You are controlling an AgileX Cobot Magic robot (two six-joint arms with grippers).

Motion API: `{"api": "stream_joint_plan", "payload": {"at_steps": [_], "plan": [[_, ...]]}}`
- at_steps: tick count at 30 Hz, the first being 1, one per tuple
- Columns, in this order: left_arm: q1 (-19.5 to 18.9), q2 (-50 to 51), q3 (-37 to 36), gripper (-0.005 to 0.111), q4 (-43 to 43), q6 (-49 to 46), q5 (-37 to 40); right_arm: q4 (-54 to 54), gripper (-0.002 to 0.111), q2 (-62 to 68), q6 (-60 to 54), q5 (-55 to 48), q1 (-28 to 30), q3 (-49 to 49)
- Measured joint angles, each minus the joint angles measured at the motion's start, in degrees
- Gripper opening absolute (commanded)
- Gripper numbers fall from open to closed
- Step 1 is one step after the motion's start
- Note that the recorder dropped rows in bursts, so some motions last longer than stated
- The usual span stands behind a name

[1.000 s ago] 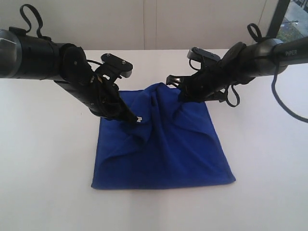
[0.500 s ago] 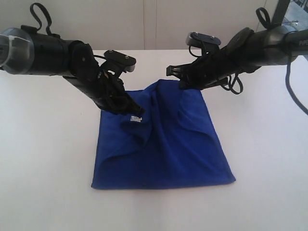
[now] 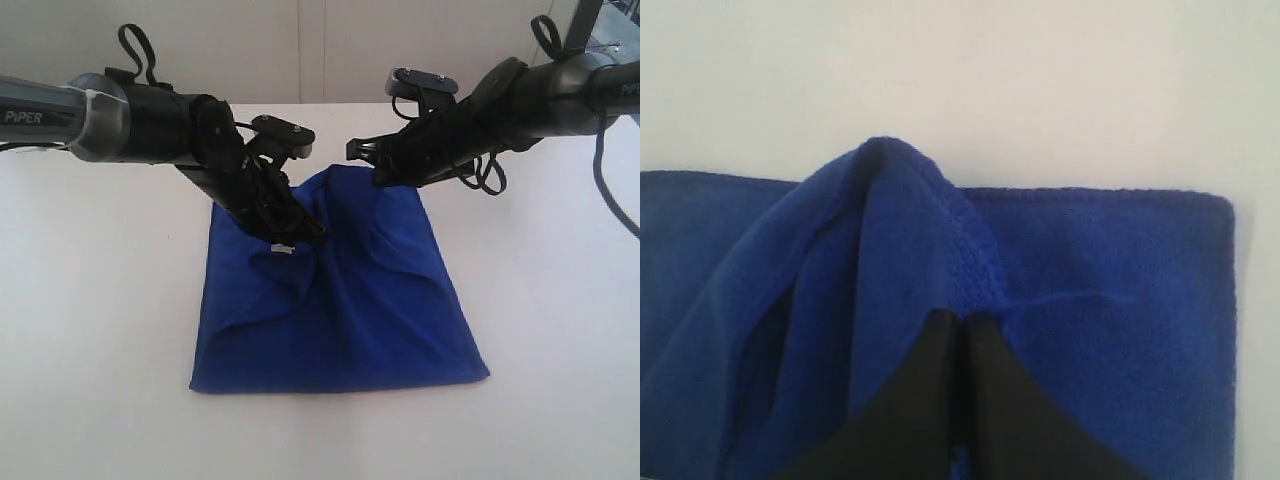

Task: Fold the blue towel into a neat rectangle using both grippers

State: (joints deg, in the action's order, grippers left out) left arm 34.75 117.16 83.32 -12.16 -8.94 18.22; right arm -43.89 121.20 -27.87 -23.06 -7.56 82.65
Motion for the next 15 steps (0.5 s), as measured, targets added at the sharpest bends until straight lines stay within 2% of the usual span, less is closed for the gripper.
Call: {"api": "stream_joint_plan", "payload": {"at_steps": [3, 5, 15], "plan": [[0.9, 0.0, 0.0, 0.034, -0.1, -0.1, -1.0, 0.2, 0.0, 0.0, -0.1, 0.0, 0.0, 0.0], [1.0, 0.0, 0.0, 0.039, -0.1, -0.2, -1.1, 0.3, 0.0, 0.0, -0.1, 0.0, 0.0, 0.0], [1.1, 1.3, 0.1, 0.04, -0.1, -0.2, -1.5, 0.4, 0.0, 0.0, -0.1, -0.1, 0.0, 0.0]]}}
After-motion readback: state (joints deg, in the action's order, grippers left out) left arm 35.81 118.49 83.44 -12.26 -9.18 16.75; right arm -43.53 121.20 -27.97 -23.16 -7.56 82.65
